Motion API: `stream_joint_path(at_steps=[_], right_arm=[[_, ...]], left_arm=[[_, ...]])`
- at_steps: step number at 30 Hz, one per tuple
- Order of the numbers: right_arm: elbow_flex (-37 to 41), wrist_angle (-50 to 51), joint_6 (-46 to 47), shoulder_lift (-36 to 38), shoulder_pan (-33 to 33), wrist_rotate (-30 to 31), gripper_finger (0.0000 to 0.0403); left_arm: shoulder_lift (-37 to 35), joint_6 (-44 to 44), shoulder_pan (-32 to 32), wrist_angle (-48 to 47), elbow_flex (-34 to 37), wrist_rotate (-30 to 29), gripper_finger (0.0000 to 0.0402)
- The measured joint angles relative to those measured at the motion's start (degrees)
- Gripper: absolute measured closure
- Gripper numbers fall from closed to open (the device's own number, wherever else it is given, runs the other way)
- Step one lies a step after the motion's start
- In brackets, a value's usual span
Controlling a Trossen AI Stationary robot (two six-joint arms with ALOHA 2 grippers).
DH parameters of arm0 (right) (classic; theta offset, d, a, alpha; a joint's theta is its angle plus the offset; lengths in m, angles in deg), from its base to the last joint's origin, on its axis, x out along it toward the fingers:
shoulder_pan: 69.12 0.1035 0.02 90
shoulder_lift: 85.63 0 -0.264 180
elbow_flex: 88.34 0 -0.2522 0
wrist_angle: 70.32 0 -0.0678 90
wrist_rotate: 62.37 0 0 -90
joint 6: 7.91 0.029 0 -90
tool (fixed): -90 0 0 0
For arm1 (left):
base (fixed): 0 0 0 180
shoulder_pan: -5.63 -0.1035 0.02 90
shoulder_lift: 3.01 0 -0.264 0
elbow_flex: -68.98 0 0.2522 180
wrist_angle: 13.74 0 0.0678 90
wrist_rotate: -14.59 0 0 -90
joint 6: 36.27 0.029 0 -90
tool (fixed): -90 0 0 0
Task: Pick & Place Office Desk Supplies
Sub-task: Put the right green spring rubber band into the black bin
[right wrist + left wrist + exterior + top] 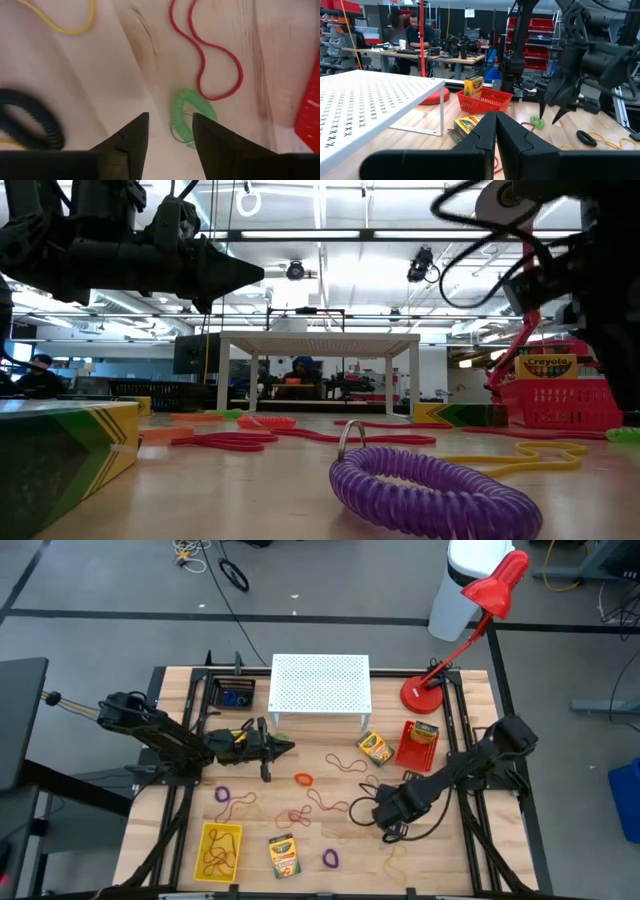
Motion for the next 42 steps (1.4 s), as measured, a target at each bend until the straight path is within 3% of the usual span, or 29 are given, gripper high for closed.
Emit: stream_joint_path(at_steps=[14,22,25,32,37,39,42], right_arm=[[-0.01,0.48,-4.09,-5.36,-0.83,0.33,0.0289],[-0.07,0.30,-4.55,-5.26,-1.49,-0.18,0.0364],[0.02,-0.05,-4.54,-4.52,-1.53,1.18,0.0392],[-2.37,-1.37,-4.27,1.61,-1.49,8.04,0.0388],[0.67,-14.49,-8.25,8.64,-1.61,18.70,0.0395],[4.50,-25.77,-13.58,10.83,-2.57,21.91,0.0392],[10.66,-46.65,-23.68,12.31,-6.02,21.86,0.0392]], left_arm=[[0.00,-0.32,0.00,0.00,-0.04,0.02,0.0381],[0.00,-0.28,0.00,-0.01,-0.04,0.02,0.0381],[0.00,-0.94,0.00,-1.29,-0.04,0.01,0.0381],[0.00,-1.66,0.00,-3.05,-0.04,-3.55,0.0381],[0.00,-1.05,0.00,-2.72,-0.07,-4.23,0.0389],[0.00,-0.68,0.00,-3.24,-0.07,-2.05,0.0395],[0.00,-0.75,0.02,-4.80,-0.63,3.87,0.0392]])
